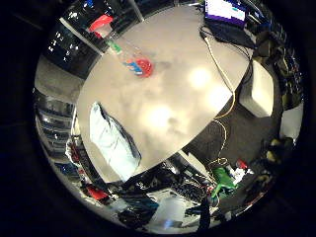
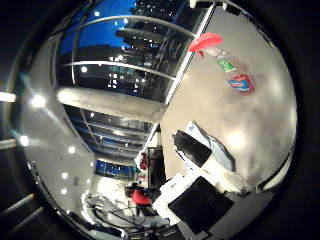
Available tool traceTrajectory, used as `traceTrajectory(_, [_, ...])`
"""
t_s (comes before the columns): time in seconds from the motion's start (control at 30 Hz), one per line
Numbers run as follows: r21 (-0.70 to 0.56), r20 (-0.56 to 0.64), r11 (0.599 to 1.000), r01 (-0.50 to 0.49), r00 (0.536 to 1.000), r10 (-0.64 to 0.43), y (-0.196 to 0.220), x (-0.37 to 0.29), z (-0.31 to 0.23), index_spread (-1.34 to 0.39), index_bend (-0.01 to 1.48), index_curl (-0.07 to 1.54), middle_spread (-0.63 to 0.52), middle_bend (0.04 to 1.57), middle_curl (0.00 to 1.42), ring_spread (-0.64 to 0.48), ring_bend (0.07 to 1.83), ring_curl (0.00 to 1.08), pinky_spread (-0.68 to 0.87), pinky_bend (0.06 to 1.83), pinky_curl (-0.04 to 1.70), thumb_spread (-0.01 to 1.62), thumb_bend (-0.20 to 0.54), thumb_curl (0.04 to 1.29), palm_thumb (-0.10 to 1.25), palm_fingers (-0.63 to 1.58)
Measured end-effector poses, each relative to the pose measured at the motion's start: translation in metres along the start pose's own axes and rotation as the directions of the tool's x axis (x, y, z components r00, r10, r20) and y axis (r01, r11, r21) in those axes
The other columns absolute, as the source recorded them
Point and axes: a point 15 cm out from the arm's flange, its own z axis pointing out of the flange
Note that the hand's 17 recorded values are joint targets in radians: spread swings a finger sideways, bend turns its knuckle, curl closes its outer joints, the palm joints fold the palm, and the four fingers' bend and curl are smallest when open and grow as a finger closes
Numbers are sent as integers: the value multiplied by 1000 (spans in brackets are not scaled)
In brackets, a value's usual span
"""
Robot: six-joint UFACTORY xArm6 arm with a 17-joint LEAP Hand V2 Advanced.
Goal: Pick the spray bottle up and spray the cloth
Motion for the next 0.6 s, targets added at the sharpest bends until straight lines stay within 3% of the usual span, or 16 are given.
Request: traceTrajectory(0.6, [22, 132, 997, -72, 989, 68, -64, 67, 47, -174, 151, 259, 108, 254, 370, 161, 336, 266, 376, 385, 318, 1048, -25, 309, 595, 129])
